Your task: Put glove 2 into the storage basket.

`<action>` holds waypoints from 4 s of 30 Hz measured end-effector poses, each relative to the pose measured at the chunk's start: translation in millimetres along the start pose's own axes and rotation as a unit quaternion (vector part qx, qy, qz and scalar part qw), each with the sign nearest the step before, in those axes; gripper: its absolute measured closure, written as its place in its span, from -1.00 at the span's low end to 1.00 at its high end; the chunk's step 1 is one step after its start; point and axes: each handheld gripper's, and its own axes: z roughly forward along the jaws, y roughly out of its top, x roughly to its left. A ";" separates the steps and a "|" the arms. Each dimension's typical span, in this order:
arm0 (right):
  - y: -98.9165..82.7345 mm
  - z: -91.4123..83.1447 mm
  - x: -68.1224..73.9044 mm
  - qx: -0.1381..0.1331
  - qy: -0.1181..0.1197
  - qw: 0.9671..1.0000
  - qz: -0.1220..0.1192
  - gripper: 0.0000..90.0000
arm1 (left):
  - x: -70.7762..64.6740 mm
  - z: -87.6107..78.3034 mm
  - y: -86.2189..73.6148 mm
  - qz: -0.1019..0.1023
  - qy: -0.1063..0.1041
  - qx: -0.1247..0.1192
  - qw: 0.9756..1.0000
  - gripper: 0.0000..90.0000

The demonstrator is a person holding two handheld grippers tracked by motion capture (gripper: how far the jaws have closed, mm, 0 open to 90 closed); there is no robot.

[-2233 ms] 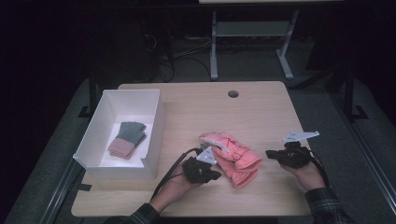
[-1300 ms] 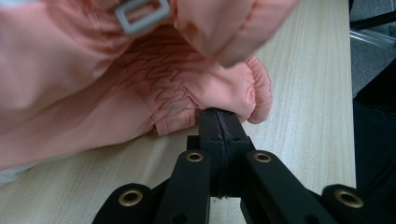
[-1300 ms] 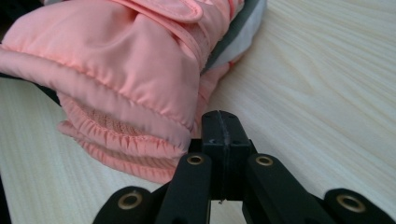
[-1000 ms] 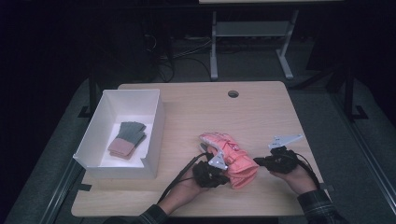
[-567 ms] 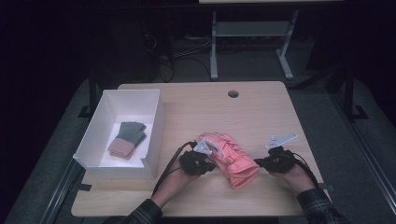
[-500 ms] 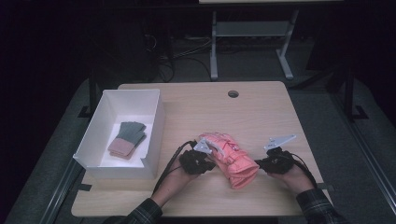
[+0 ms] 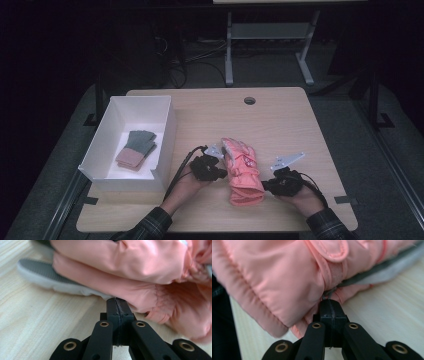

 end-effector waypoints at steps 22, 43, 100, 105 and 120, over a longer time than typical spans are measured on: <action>13.3 18.0 34.5 -0.011 0.014 0.999 -0.030 1.00 | 12.5 -14.6 -1.0 -0.016 0.012 -0.007 1.000 1.00; 37.2 -11.0 -2.1 -0.111 -0.052 0.992 0.000 1.00 | 17.8 -24.9 -0.8 -0.024 0.018 -0.006 1.000 0.99; 38.5 40.2 -2.3 -0.016 -0.070 0.997 -0.001 1.00 | 25.1 14.8 29.7 -0.105 -0.051 0.014 0.993 -0.66; 37.6 40.5 -3.4 -0.018 -0.067 0.998 0.000 1.00 | 27.1 19.3 26.2 -0.109 -0.060 0.017 0.992 -0.69; 36.8 42.1 -3.2 -0.018 -0.068 0.998 -0.002 1.00 | 29.3 28.3 23.8 -0.127 -0.121 0.026 0.984 -0.39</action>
